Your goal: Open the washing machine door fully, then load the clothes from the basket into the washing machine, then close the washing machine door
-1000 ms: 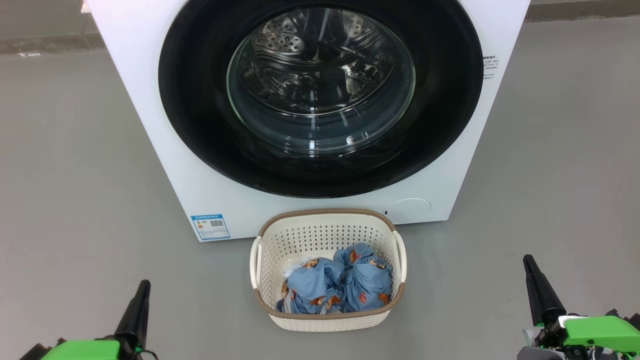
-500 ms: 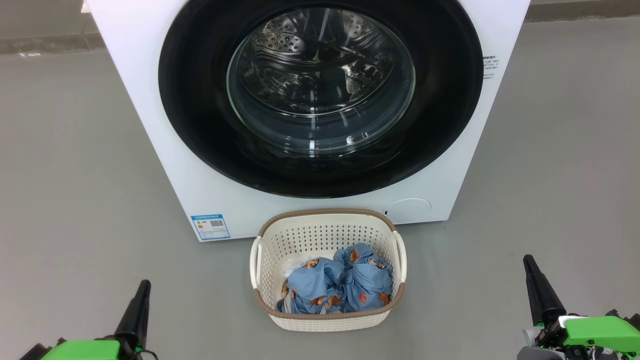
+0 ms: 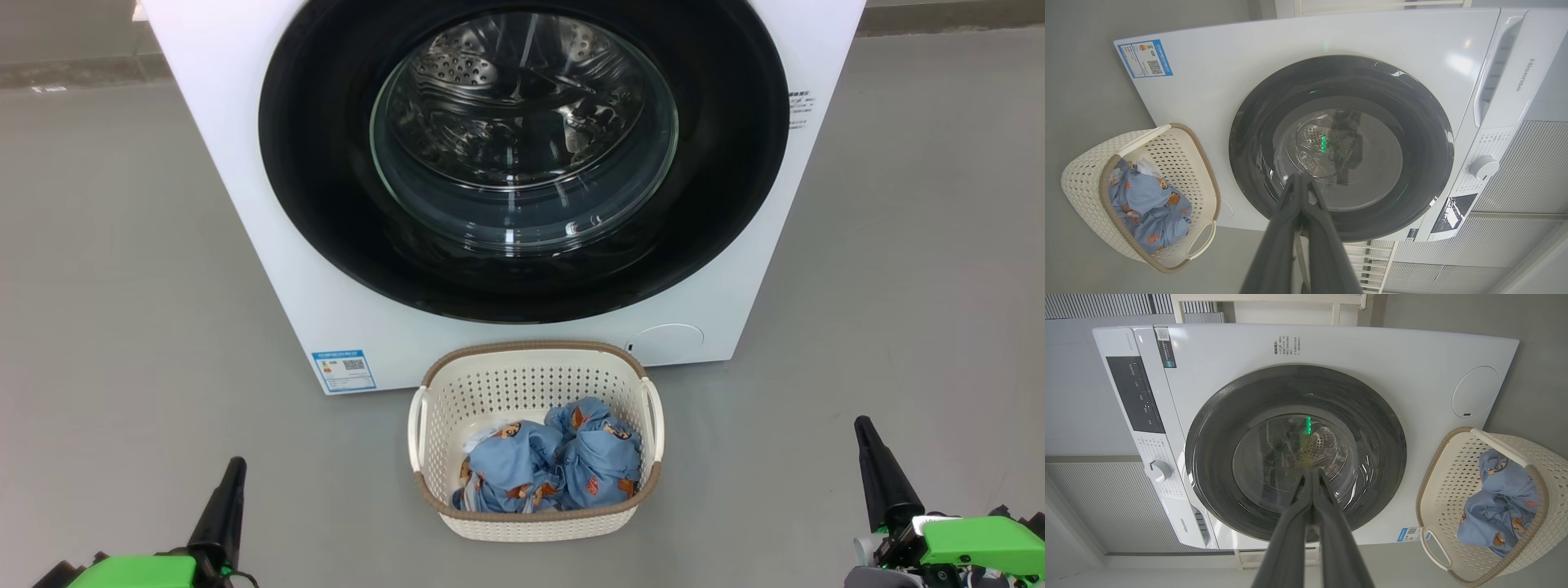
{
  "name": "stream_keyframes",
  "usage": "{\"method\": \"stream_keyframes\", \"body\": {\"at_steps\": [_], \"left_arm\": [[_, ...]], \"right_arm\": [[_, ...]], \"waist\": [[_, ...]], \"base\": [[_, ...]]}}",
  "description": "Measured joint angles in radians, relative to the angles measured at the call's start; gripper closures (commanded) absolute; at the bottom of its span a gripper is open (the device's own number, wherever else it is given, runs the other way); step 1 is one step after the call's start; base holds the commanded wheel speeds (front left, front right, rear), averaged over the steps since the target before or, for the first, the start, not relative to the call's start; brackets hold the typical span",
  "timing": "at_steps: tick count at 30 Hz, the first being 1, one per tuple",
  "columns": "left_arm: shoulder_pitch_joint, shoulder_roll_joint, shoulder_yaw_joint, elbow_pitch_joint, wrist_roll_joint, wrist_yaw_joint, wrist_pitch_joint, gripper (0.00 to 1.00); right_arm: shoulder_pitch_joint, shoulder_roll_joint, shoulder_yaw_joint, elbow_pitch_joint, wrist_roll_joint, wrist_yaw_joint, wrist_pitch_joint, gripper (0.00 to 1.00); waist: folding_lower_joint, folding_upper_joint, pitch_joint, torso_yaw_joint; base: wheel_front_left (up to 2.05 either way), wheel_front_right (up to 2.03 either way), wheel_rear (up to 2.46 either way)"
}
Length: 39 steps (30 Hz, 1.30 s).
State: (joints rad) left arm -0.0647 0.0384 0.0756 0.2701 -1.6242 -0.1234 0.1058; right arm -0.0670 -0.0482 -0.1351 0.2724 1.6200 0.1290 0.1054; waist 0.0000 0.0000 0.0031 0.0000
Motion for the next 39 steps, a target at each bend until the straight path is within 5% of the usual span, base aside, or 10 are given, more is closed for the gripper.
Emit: {"method": "stream_keyframes", "body": {"at_steps": [8,9,10,11,12,39], "left_arm": [[0.000,0.000,0.001,0.000,0.000,0.000,0.000,1.00],[0.001,-0.001,0.000,0.004,0.000,0.000,0.000,0.00],[0.005,-0.004,-0.001,0.012,-0.001,0.001,0.000,0.00],[0.013,-0.008,-0.002,0.023,-0.001,0.002,0.000,1.00],[0.024,-0.015,-0.004,0.034,-0.001,0.002,0.000,0.00],[0.065,-0.017,-0.034,0.036,0.111,0.004,-0.064,0.00]], "right_arm": [[0.000,0.001,0.000,0.000,0.000,0.000,0.000,1.00],[0.001,0.001,0.000,0.004,0.000,0.000,0.000,0.00],[0.005,0.002,0.000,0.013,0.000,0.000,-0.001,0.00],[0.012,0.005,0.000,0.026,0.000,0.000,-0.001,1.00],[0.021,0.007,0.000,0.039,0.000,0.000,-0.001,0.00],[0.051,-0.007,0.045,0.068,-0.067,0.000,-0.056,0.00]], "waist": [[0.0000,0.0000,0.000,0.000],[0.0000,0.0000,0.000,0.000],[0.0000,0.0000,0.000,0.000],[0.0000,0.0000,0.000,0.000],[0.0000,0.0000,0.000,0.000],[0.0002,0.0000,0.002,0.001]], "base": [[0.00,0.00,0.00],[0.00,0.00,0.00],[0.00,0.00,0.00],[0.00,0.00,0.00],[0.00,0.00,0.00],[0.00,0.00,0.00]]}}
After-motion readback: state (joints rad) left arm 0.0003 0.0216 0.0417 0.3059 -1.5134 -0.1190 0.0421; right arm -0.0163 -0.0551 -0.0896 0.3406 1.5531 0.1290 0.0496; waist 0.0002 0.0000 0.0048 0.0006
